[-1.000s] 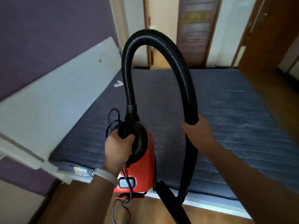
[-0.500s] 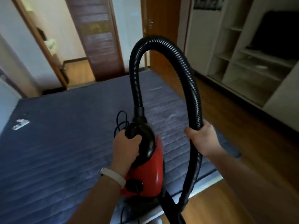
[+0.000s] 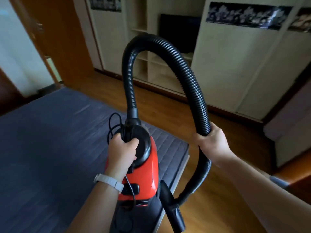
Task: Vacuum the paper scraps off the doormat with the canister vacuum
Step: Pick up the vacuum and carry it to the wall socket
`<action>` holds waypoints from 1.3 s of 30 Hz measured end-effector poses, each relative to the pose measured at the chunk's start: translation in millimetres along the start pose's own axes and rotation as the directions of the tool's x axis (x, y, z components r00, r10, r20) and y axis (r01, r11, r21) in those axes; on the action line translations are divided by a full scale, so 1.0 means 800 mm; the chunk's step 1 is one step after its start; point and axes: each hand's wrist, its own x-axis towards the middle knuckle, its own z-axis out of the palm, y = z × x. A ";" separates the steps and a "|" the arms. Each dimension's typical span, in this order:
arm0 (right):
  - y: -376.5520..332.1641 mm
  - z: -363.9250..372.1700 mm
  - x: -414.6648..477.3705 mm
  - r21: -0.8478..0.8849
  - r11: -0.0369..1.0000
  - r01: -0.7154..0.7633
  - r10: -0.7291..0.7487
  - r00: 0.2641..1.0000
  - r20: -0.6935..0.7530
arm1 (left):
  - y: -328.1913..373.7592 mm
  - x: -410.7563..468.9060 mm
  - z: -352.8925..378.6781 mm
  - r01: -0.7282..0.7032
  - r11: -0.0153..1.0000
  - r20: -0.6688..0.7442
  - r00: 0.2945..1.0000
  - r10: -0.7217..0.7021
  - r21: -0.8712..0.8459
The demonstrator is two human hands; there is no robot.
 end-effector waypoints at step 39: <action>0.222 -0.377 0.488 0.032 0.987 -0.159 0.158 0.906 -0.392 | 0.207 0.223 0.694 -0.167 0.977 0.430 0.898 0.094 0.134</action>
